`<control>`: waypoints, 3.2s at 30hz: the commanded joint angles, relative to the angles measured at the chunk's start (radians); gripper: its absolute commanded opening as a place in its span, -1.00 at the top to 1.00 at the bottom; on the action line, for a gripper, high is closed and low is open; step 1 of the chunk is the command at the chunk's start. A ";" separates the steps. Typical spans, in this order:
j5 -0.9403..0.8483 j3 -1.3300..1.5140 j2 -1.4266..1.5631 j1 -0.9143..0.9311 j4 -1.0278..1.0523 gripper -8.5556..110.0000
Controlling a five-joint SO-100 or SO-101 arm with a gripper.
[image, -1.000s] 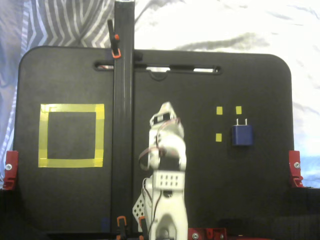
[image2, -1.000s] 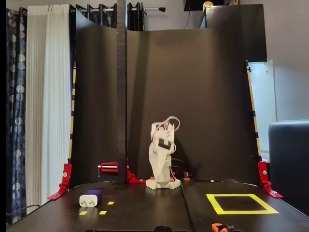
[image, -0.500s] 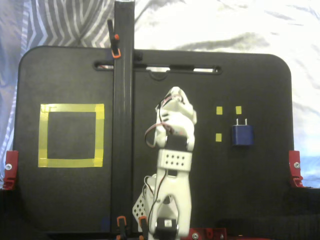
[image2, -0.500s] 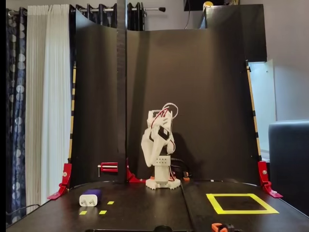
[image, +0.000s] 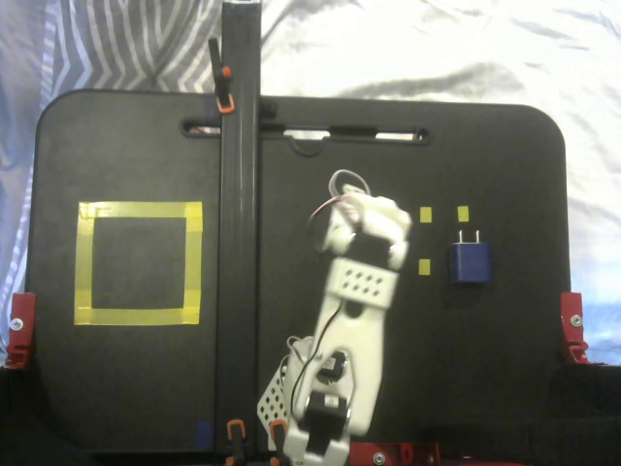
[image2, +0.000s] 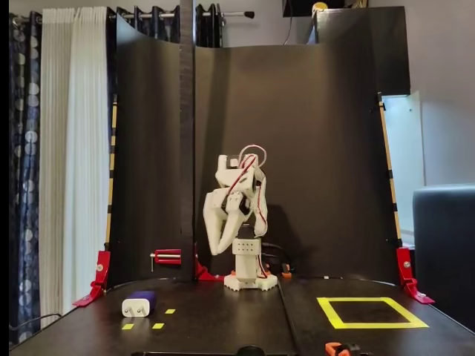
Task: Grasp a block and put it in the designated area.
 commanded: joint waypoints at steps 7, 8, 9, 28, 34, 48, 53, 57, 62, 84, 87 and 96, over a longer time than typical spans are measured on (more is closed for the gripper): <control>-0.333 -0.219 -0.166 0.209 0.192 0.86; -0.359 -0.233 -0.183 0.229 0.195 0.86; -0.385 -0.244 -0.199 0.247 0.195 0.86; -0.779 -0.311 -0.471 0.560 0.025 0.86; -0.801 -0.466 -0.612 0.598 0.049 0.86; -0.834 -0.580 -0.747 0.638 0.041 0.86; -0.834 -0.580 -0.749 0.641 0.038 0.85; -0.834 -0.580 -0.750 0.643 0.017 0.68; -0.834 -0.580 -0.753 0.646 -0.011 0.33; -0.851 -0.577 -0.859 0.655 -0.029 0.13; -0.856 -0.577 -0.888 0.655 -0.048 0.13; -0.861 -0.577 -0.954 0.647 -0.104 0.13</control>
